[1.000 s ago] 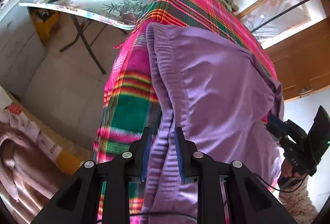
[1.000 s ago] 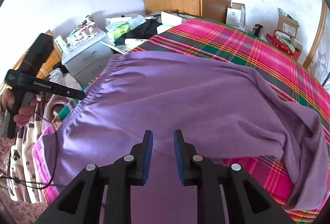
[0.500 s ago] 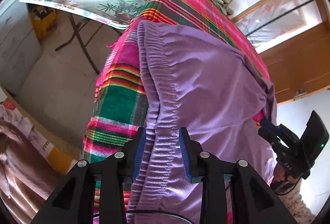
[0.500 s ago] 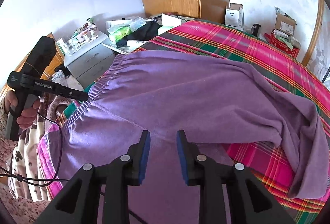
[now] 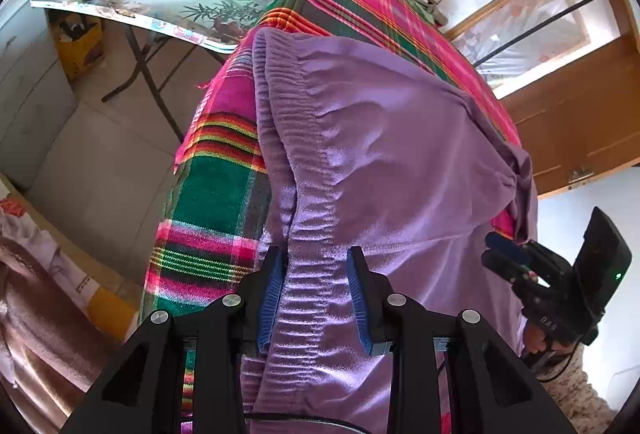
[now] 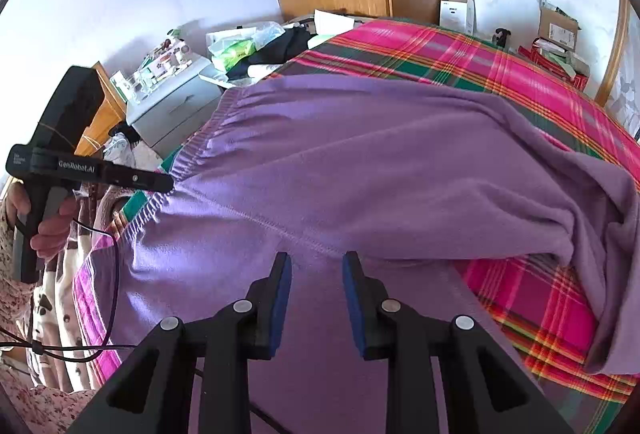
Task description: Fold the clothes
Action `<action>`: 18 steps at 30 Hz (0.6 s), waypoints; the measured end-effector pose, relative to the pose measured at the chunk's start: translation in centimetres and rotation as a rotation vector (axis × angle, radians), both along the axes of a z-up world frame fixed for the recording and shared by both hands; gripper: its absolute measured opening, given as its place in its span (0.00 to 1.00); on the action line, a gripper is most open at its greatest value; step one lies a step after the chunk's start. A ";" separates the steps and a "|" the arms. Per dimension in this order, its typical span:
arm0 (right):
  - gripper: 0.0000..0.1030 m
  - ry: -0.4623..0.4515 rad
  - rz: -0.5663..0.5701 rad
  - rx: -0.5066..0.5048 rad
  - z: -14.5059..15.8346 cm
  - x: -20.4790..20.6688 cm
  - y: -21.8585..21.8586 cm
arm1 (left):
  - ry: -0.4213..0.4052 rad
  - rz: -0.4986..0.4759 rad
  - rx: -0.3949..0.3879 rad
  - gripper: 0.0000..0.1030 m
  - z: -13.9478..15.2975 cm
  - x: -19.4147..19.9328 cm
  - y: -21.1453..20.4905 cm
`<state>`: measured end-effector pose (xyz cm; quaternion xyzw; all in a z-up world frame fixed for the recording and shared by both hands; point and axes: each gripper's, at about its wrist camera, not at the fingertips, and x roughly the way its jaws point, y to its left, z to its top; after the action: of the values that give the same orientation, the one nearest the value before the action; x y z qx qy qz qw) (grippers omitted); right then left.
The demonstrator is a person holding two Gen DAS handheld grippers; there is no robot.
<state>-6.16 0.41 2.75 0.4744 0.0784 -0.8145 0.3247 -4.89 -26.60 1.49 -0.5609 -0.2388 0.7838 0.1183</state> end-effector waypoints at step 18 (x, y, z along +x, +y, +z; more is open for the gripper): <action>0.26 -0.029 0.018 0.000 -0.9 0.1 -1.5 | 0.041 0.103 0.028 0.05 0.8 0.8 -1.5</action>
<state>-6.06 -1.11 1.84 0.4855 0.0779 -0.8045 0.3332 -4.14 -28.11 2.32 -0.5298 -0.2760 0.7969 0.0904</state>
